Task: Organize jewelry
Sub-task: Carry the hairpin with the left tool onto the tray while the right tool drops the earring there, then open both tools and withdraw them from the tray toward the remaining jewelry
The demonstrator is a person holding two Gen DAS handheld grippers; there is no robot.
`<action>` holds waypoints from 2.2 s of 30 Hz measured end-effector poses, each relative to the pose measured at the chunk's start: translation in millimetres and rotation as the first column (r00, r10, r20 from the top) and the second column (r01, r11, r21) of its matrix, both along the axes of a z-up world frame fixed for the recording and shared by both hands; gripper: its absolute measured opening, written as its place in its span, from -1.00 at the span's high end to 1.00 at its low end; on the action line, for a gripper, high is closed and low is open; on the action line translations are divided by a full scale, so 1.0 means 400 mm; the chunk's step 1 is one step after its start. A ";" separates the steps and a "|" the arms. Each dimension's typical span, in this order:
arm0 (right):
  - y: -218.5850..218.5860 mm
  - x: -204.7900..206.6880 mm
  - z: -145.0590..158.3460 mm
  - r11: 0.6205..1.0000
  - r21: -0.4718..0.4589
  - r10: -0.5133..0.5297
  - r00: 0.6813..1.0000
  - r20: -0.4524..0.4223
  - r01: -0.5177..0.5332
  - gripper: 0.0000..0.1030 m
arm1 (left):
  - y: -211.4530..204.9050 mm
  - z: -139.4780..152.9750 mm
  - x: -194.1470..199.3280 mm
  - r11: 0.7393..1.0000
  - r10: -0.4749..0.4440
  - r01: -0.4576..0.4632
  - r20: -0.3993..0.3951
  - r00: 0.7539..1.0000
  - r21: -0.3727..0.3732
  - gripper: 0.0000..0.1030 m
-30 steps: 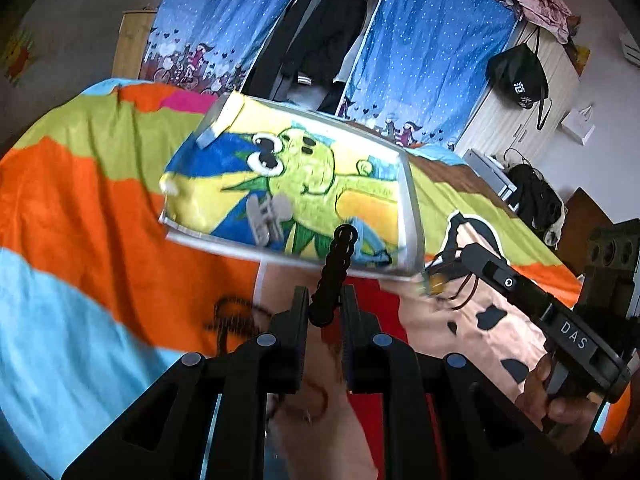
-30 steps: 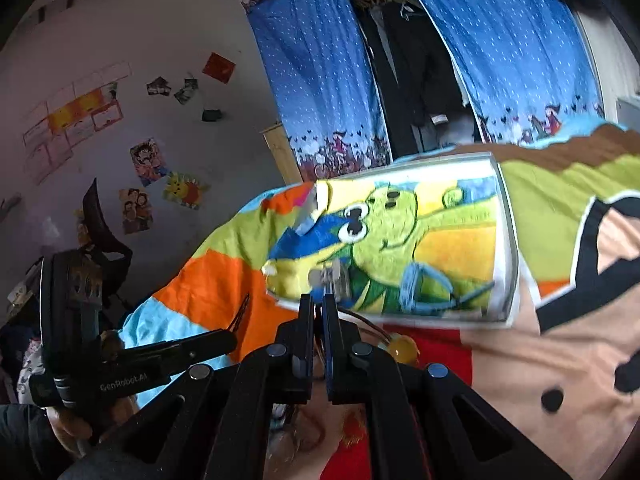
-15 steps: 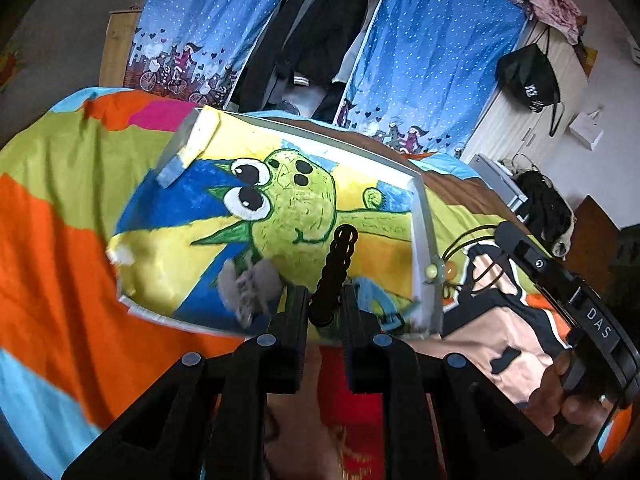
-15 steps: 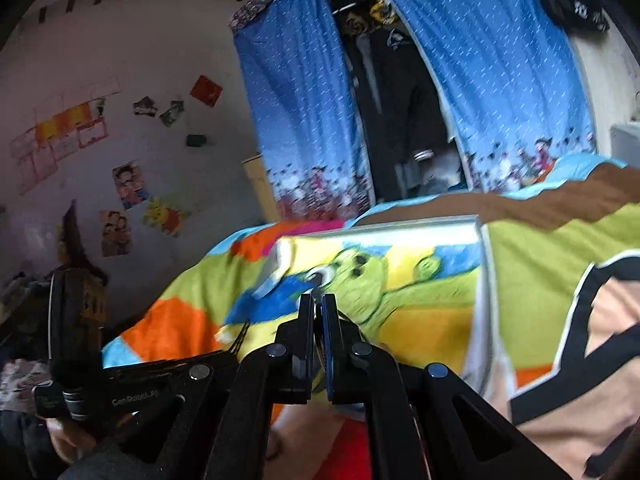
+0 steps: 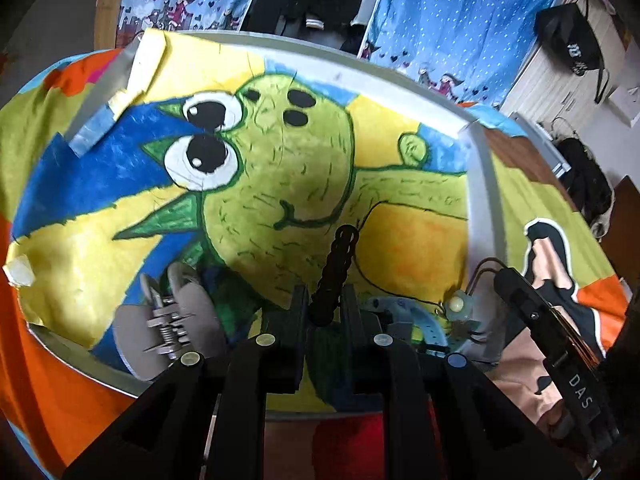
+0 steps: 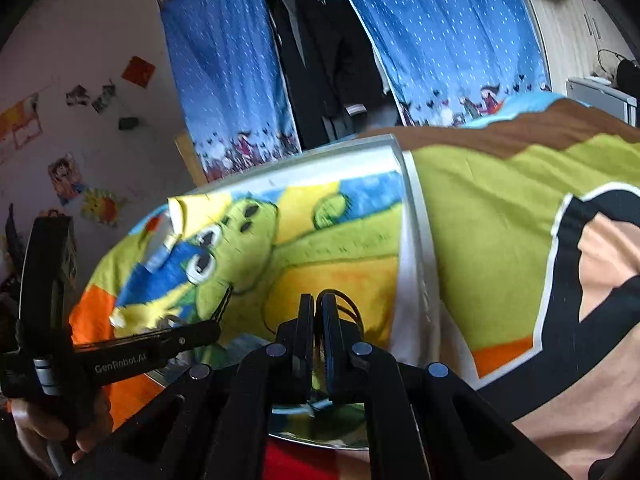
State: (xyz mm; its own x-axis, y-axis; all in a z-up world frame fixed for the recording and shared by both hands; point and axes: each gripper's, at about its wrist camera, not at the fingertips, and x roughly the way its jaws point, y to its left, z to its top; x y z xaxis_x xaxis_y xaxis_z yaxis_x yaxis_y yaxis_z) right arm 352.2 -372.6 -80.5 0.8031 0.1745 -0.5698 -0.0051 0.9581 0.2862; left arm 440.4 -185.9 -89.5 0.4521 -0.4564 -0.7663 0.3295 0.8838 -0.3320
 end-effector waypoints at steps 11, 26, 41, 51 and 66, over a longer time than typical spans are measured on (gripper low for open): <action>-0.030 -0.043 0.021 0.998 -0.040 -0.045 0.999 0.017 0.045 0.29 | 0.013 0.069 -0.059 0.997 0.080 -0.080 0.068 0.994 0.001 -0.03; 0.012 -0.320 0.177 0.987 -0.109 -0.084 0.959 0.270 0.117 -0.81 | 0.122 0.279 -0.341 0.980 0.198 -0.198 0.349 0.916 -0.037 -0.96; 0.117 -0.620 0.236 0.979 -0.115 -0.108 0.910 0.400 0.167 -1.00 | 0.246 0.318 -0.644 0.979 0.178 -0.206 0.477 0.861 0.007 -0.96; 0.188 -0.752 0.182 0.967 -0.121 -0.189 0.949 0.251 0.225 -1.00 | 0.353 0.239 -0.787 0.983 0.116 -0.165 0.426 0.897 0.079 -0.96; 0.198 -0.670 0.047 0.974 -0.119 -0.212 0.964 -0.162 0.194 -1.00 | 0.389 0.086 -0.798 0.979 0.100 -0.130 0.184 0.978 0.158 -0.96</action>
